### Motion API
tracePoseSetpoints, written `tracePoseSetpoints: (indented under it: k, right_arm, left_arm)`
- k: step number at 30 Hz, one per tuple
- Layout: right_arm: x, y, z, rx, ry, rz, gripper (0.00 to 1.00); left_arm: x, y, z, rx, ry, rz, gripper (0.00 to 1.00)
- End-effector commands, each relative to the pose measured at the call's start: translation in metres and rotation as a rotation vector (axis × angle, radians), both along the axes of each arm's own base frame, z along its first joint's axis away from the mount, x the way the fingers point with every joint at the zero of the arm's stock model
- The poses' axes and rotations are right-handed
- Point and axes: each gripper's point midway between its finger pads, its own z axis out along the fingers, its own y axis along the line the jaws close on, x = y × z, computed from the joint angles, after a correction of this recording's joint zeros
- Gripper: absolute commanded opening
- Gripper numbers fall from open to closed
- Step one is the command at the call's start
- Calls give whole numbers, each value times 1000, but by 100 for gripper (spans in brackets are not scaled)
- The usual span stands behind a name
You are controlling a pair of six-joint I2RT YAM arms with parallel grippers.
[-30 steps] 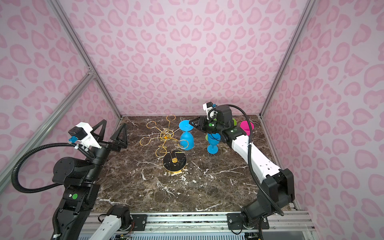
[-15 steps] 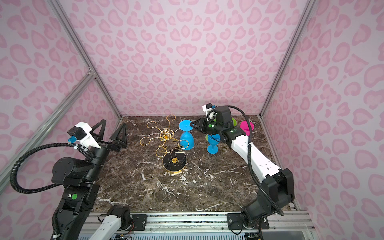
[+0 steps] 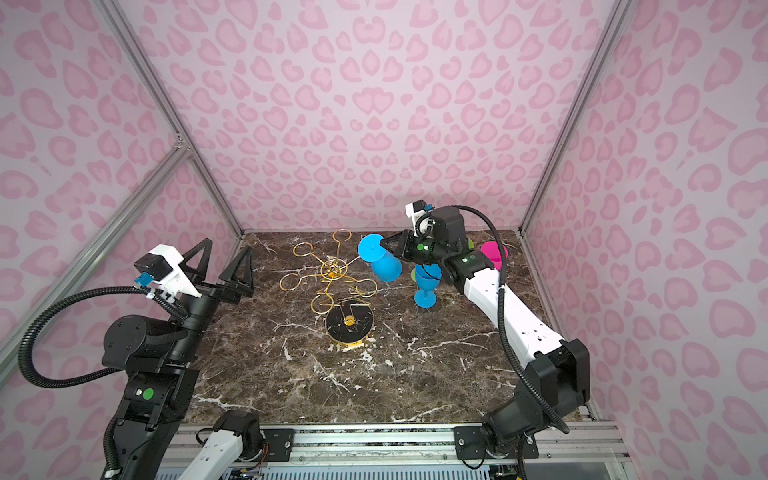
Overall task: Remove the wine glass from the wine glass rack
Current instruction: 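Lift the blue glass by its base up off the rack hook with the right gripper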
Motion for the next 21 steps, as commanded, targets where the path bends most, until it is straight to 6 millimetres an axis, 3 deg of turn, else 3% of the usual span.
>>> tracePoseSetpoints:
  k: [1, 21]
  right_arm:
    - [3, 1, -3, 16, 14, 1, 3]
    - [4, 6, 16, 206, 54, 8, 0]
  left_arm:
    - [-5, 0, 6, 1, -19, -2, 98]
    - [-11, 1, 8, -3, -30, -7, 98]
